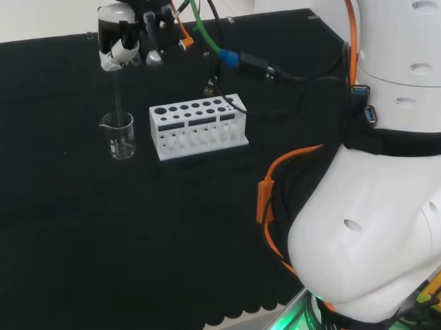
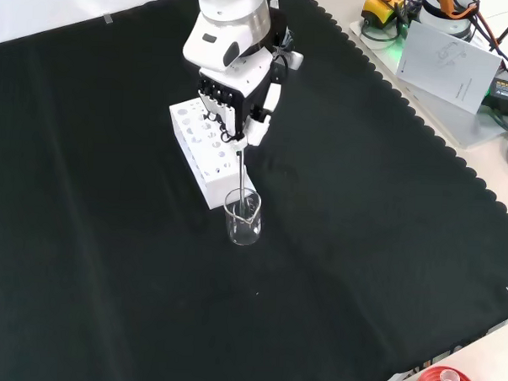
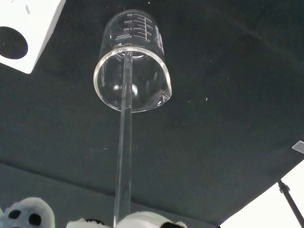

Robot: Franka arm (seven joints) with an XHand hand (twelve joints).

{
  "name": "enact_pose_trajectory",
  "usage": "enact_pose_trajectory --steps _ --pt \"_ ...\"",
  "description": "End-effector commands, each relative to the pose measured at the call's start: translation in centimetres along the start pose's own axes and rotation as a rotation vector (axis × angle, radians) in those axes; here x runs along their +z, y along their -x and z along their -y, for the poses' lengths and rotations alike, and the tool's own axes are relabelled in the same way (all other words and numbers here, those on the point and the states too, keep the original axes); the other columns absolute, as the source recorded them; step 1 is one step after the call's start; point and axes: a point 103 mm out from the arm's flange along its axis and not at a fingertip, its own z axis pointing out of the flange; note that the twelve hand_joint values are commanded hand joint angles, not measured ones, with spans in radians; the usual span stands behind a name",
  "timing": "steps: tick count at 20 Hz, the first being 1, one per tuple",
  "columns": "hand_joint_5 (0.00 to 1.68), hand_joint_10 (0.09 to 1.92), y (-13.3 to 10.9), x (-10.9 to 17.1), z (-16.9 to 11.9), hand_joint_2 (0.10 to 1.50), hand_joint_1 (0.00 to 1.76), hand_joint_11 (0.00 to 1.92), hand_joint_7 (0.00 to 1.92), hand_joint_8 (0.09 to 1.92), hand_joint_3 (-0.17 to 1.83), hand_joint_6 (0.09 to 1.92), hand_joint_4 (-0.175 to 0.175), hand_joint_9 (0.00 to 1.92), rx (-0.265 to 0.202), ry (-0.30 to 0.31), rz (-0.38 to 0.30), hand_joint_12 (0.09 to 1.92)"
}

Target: Put the glass rod back on the white test tube rack.

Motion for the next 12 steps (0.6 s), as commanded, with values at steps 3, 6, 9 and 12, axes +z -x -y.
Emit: enact_pose_trajectory --steps 3,6,9,12 --pt "1.35 0.35 -0.43 0.09 -0.2 1.03 1.33 1.62 1.61 0.09 -0.17 0.23 -0.175 1.66 0.004 0.009 -0.011 0.41" --pt "1.35 0.35 -0.37 0.16 -0.08 1.03 1.33 1.62 1.61 0.09 -0.17 0.23 -0.175 1.66 -0.007 0.027 -0.031 0.41" --pt "1.35 0.35 -0.38 0.18 -0.07 1.03 1.33 1.62 1.61 0.09 -0.17 0.23 -0.175 1.66 -0.011 0.031 -0.036 0.41" --pt "1.35 0.35 -0.36 0.15 -0.06 1.03 1.33 1.62 1.62 0.09 -0.17 0.23 -0.175 1.66 -0.013 0.035 -0.04 0.41"
